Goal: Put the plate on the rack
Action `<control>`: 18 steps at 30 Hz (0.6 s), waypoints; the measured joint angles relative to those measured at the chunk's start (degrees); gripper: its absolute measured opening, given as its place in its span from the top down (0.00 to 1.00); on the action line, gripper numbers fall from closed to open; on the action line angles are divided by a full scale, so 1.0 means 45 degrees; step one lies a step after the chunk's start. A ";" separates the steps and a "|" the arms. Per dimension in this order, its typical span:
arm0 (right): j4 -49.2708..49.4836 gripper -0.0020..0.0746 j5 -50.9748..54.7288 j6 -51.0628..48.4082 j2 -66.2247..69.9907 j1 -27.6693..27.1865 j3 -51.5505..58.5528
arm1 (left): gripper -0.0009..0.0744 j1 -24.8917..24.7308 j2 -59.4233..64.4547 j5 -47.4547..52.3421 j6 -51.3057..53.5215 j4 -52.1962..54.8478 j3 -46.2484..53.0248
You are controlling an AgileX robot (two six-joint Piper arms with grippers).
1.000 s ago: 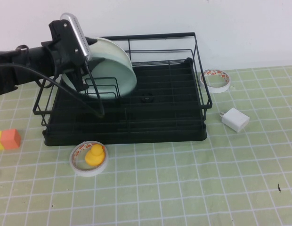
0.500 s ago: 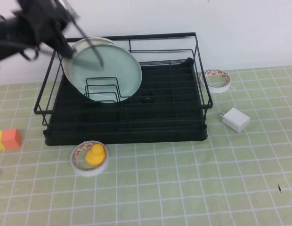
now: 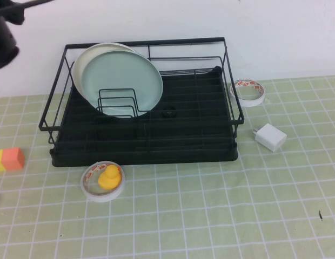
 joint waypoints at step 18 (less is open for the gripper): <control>0.3181 0.97 -0.4932 -0.0120 -0.5588 0.0000 0.7072 | 0.99 -0.5052 -0.5203 -0.0092 -0.3929 -0.0055 0.5685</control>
